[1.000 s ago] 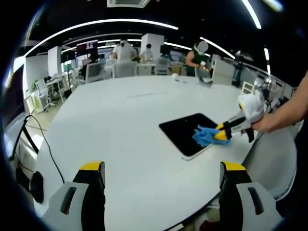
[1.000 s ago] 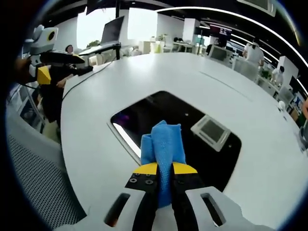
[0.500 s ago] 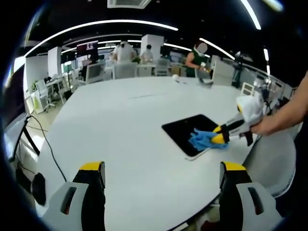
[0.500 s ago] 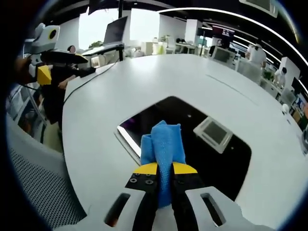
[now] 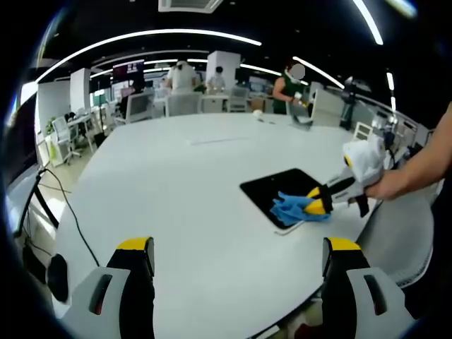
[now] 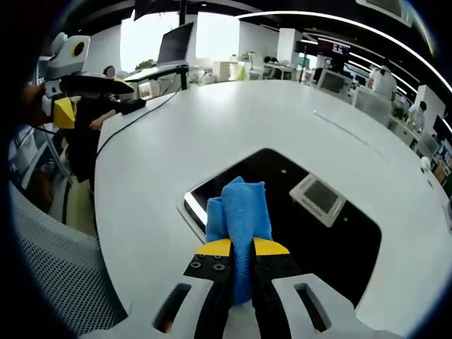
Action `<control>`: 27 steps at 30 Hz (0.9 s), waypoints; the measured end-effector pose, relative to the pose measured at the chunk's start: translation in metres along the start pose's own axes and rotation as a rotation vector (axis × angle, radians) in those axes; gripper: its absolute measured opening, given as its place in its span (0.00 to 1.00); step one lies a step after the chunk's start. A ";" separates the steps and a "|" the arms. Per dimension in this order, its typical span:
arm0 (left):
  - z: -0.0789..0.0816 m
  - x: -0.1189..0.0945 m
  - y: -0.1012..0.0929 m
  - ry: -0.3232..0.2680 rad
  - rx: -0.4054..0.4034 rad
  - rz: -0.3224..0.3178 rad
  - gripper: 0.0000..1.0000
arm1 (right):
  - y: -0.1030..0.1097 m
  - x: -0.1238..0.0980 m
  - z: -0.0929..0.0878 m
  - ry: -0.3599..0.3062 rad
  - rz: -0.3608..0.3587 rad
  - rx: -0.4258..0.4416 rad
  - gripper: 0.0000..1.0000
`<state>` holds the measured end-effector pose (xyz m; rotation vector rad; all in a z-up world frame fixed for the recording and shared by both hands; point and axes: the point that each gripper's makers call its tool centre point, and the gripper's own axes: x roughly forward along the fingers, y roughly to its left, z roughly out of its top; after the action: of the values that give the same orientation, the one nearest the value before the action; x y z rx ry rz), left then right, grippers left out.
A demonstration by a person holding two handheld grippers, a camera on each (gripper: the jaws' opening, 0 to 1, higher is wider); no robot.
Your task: Wipe the mirror surface with the cleaning cloth until all visible marks leave the cleaned area.
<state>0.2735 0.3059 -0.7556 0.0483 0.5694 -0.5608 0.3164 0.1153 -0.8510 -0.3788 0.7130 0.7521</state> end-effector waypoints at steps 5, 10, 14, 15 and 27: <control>-0.002 -0.001 -0.001 0.002 -0.002 -0.004 1.00 | 0.007 0.005 0.006 -0.004 0.015 -0.009 0.04; -0.002 -0.003 0.001 0.002 -0.002 0.000 1.00 | 0.016 0.011 0.012 -0.007 0.034 -0.027 0.04; -0.002 -0.004 0.005 0.002 -0.006 0.008 1.00 | 0.020 0.014 0.017 -0.009 0.050 -0.033 0.04; -0.002 -0.004 0.006 0.001 -0.006 0.009 1.00 | 0.022 0.015 0.018 -0.009 0.054 -0.033 0.04; -0.003 -0.004 0.007 0.001 -0.008 0.013 1.00 | 0.036 0.023 0.027 -0.005 0.089 -0.069 0.04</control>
<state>0.2729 0.3145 -0.7568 0.0449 0.5721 -0.5463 0.3143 0.1655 -0.8509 -0.4092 0.7037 0.8631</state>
